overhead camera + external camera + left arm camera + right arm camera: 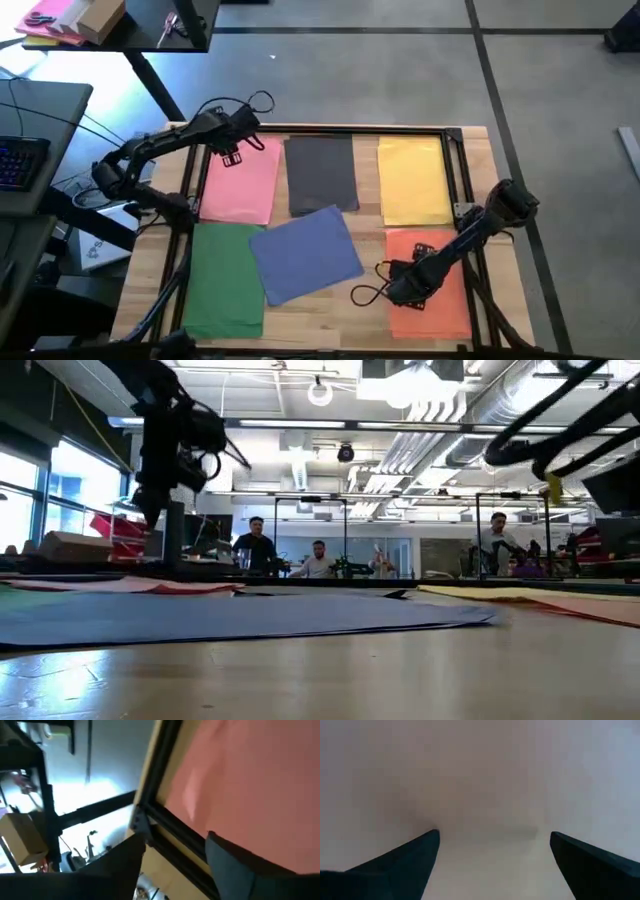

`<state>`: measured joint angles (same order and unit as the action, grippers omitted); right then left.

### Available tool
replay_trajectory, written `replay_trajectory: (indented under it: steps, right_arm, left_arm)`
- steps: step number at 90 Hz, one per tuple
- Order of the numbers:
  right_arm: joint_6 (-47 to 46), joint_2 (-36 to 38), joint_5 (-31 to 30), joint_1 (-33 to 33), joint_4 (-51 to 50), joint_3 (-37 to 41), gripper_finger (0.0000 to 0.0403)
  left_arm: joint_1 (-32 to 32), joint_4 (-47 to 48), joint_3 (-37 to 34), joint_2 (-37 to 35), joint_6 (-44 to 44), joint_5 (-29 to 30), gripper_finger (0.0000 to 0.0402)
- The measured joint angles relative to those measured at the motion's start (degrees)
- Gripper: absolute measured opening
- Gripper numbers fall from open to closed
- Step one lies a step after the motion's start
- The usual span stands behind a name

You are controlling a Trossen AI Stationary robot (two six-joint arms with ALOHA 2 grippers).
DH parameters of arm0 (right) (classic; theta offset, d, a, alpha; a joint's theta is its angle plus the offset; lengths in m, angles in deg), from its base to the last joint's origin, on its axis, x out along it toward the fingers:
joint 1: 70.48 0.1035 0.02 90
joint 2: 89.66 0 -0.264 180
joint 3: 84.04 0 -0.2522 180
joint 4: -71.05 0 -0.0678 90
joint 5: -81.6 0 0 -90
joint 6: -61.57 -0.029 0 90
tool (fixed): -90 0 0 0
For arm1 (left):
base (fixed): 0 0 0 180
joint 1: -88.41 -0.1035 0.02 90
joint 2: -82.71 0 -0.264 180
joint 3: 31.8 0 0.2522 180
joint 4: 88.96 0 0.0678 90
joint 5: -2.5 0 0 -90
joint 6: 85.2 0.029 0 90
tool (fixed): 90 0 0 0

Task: Organize paper
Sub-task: Adjust the stacked purple color papers

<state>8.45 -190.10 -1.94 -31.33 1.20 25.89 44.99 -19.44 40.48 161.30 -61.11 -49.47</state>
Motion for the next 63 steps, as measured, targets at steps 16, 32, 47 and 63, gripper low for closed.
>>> replay_trajectory:
  steps: [16,32,47,63]
  right_arm:
    - [-0.76,0.47,-3.30,-0.38,-5.90,-7.37,0.0369]
    - [1.97,0.49,-20.58,-3.46,-2.74,-14.39,0.0369]
    - [9.43,-0.68,-32.74,-9.29,18.16,-11.76,0.0357]
    - [14.80,-6.47,-35.02,-12.87,25.97,-11.04,0.0337]
  left_arm:
    - [2.90,3.45,1.57,-6.29,-3.02,-10.16,0.0212]
    - [11.33,4.08,0.31,-11.63,-10.11,-23.72,0.0211]
    - [22.99,0.69,-5.45,-13.86,-17.33,-26.74,0.0211]
    - [36.71,-10.11,-13.91,-12.40,-25.94,-26.17,0.0211]
